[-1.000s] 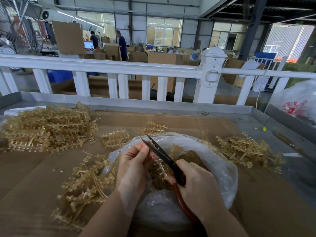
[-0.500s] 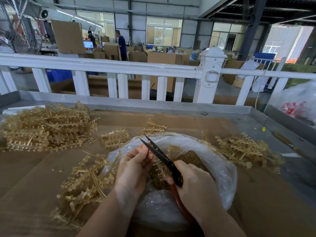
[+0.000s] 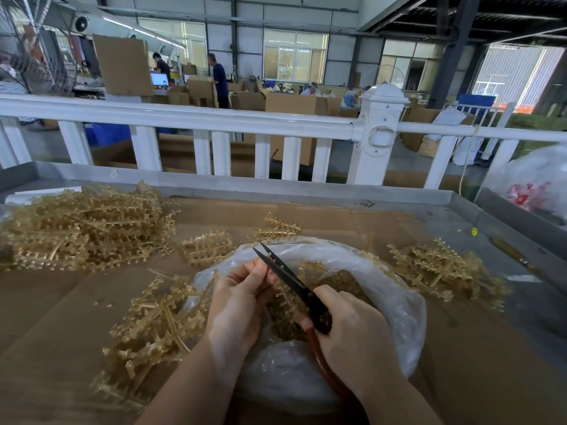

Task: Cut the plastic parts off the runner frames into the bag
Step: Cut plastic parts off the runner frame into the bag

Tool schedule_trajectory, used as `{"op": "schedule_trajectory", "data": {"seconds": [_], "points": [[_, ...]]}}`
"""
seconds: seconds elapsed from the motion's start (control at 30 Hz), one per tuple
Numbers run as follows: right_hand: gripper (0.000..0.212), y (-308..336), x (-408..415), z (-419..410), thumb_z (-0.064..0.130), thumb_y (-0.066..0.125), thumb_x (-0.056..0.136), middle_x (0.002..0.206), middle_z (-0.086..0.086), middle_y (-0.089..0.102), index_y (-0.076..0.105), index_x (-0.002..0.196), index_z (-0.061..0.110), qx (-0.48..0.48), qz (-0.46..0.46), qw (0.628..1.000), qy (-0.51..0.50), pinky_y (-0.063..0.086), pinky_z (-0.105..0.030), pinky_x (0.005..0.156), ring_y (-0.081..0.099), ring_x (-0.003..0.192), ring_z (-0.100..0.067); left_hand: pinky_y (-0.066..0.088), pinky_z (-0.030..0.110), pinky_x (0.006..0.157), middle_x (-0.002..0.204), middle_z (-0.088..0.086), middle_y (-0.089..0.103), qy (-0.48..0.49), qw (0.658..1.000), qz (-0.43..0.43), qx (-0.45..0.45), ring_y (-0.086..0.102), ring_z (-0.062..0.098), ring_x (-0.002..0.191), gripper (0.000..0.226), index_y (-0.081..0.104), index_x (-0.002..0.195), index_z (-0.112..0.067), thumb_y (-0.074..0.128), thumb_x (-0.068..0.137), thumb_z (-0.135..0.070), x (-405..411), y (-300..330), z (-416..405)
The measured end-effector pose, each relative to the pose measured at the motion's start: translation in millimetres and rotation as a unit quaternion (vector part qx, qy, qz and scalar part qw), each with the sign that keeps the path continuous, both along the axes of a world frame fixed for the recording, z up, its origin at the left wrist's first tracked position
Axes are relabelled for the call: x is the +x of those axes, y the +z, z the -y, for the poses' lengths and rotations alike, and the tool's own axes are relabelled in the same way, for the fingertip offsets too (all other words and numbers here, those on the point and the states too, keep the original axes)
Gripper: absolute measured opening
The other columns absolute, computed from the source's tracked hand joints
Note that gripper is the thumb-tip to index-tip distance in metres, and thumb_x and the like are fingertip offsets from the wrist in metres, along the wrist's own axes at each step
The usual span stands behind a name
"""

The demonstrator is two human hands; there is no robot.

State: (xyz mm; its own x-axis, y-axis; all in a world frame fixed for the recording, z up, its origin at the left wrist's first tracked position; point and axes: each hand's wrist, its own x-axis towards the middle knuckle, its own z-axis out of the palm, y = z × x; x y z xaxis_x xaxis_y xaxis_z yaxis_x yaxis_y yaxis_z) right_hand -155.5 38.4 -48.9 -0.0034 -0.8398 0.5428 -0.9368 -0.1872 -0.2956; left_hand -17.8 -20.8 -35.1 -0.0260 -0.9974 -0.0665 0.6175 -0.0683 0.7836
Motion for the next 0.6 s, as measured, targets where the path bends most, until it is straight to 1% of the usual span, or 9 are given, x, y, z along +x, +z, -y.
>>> {"op": "schedule_trajectory", "data": {"seconds": [0.07,0.13,0.2,0.3,0.37,0.53,0.6], "points": [[0.018,-0.4,-0.5,-0.3,0.039,0.070,0.076,0.069,0.010,0.060,0.061,0.089,0.029,0.013,0.004,1.000,0.004,0.044,-0.018,0.058,0.058,0.065,-0.009,0.054,0.026,0.069,0.054,0.002,0.056,-0.001,1.000,0.005,-0.002,0.056,0.010,0.052,0.021,0.054,0.073,-0.002,0.049,0.093,-0.003,0.5,-0.6,0.6],[0.019,0.1,-0.5,-0.9,0.039,0.071,0.076,0.069,0.010,0.060,0.061,0.089,0.030,0.017,0.003,1.000,0.000,0.042,-0.015,0.059,0.057,0.065,-0.007,0.055,0.023,0.066,0.054,0.002,0.057,-0.002,1.000,0.004,0.000,0.057,0.010,0.052,0.021,0.053,0.073,-0.003,0.049,0.093,-0.003,1.3,-1.1,1.0],[0.019,1.2,0.5,-1.3,0.038,0.072,0.075,0.068,0.010,0.059,0.061,0.089,0.031,0.018,0.003,1.000,-0.005,0.039,-0.014,0.060,0.057,0.064,-0.006,0.055,0.023,0.066,0.055,0.003,0.057,-0.005,1.000,0.002,0.001,0.057,0.010,0.053,0.021,0.053,0.072,-0.003,0.049,0.093,-0.003,2.0,-0.7,0.9],[0.022,0.5,2.5,-0.6,0.036,0.072,0.076,0.074,0.010,0.060,0.061,0.094,0.029,0.022,0.006,1.000,-0.006,0.037,-0.014,0.067,0.056,0.070,-0.008,0.055,0.026,0.066,0.064,0.008,0.062,-0.017,1.000,0.013,0.005,0.061,0.014,0.058,0.019,0.057,0.075,-0.001,0.049,0.092,-0.001,2.1,-0.1,-1.3],[0.025,-0.1,3.2,-0.3,0.033,0.072,0.077,0.077,0.009,0.060,0.062,0.099,0.027,0.025,0.007,1.000,-0.003,0.037,-0.015,0.070,0.056,0.074,-0.009,0.057,0.024,0.062,0.068,0.011,0.066,-0.024,0.999,0.022,0.007,0.064,0.015,0.060,0.017,0.059,0.078,0.001,0.050,0.092,0.001,1.9,-0.1,-3.4],[0.019,1.4,2.8,-0.4,0.032,0.069,0.080,0.075,0.008,0.061,0.063,0.097,0.026,0.027,0.008,1.000,0.012,0.041,-0.016,0.067,0.058,0.070,-0.010,0.055,0.020,0.056,0.064,0.007,0.065,-0.031,0.999,0.021,0.008,0.062,0.012,0.056,0.019,0.057,0.075,0.000,0.049,0.092,0.002,3.1,-0.3,-4.8],[0.016,2.3,2.8,-0.6,0.033,0.068,0.081,0.074,0.008,0.061,0.063,0.095,0.026,0.031,0.008,0.999,0.015,0.042,-0.017,0.065,0.057,0.068,-0.010,0.055,0.020,0.057,0.063,0.007,0.064,-0.033,0.999,0.020,0.008,0.061,0.013,0.056,0.020,0.057,0.074,0.000,0.049,0.092,0.002,3.0,-0.3,-4.7]]}}
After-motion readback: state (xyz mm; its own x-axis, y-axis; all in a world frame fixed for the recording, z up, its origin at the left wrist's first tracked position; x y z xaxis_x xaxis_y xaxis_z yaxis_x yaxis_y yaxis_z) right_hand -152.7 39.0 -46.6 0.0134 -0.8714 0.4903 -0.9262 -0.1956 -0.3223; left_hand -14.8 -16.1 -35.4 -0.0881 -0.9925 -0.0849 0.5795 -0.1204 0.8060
